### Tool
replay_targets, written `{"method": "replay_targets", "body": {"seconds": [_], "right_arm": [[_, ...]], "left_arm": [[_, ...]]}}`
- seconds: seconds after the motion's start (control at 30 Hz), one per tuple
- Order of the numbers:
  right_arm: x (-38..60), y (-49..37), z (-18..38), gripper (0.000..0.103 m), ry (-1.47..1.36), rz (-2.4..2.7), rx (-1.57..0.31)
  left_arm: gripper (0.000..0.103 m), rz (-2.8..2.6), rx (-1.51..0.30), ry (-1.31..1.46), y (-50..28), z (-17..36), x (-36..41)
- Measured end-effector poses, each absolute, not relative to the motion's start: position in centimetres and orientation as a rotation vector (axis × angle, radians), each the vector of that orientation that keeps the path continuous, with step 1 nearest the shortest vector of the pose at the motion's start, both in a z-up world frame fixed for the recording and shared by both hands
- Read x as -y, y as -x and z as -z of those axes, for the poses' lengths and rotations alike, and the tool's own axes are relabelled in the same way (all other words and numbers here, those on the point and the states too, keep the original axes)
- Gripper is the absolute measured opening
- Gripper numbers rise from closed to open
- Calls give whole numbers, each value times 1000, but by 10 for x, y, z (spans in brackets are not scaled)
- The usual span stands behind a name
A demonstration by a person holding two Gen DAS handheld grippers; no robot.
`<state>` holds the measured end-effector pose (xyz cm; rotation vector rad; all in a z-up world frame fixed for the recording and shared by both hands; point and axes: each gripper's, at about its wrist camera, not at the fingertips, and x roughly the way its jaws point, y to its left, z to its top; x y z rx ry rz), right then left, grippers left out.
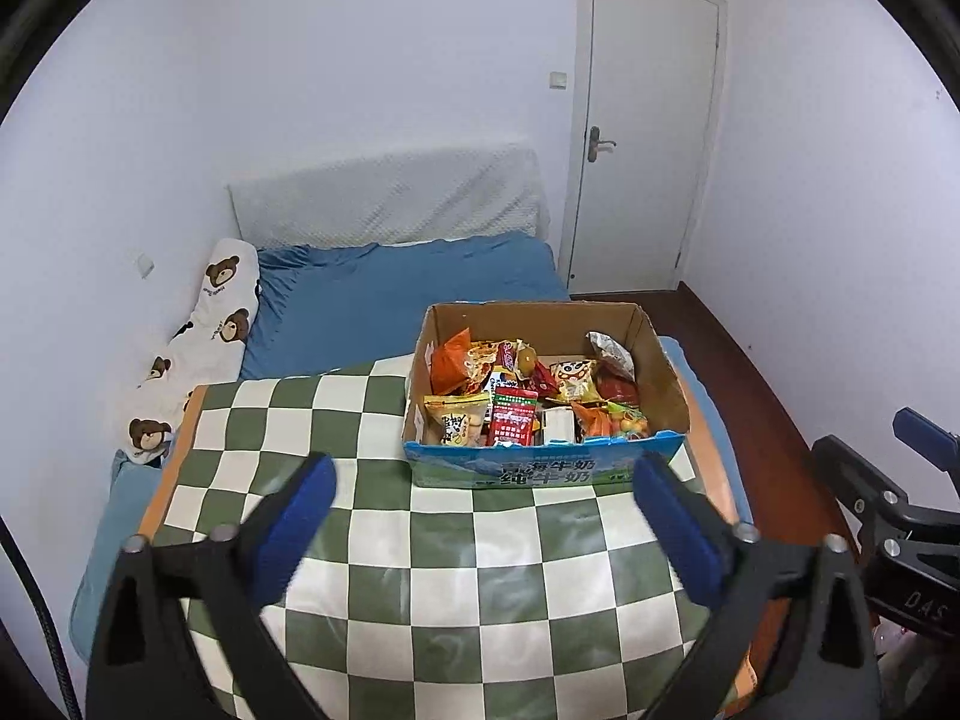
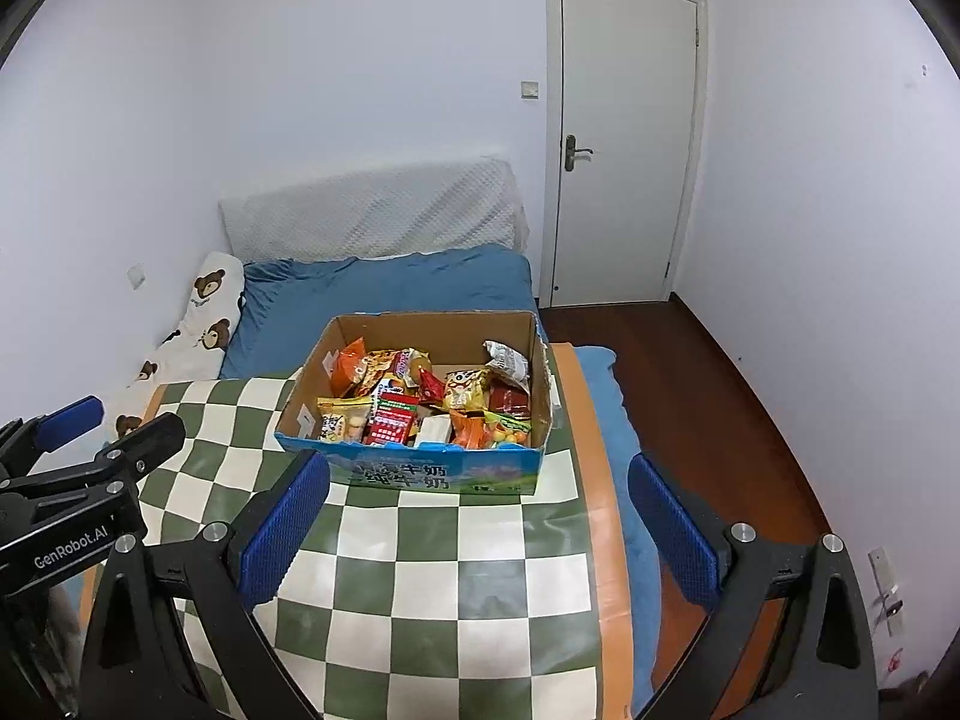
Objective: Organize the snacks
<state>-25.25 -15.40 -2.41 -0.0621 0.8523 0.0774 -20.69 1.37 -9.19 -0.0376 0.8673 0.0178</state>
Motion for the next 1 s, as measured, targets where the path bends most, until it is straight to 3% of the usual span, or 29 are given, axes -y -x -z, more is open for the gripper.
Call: {"method": "replay_targets", "body": {"seconds": [1.0], "right_arm": [[157, 174, 86, 102, 66, 25, -917]], "left_arm": [[103, -83, -940, 26, 138, 139, -12]]}}
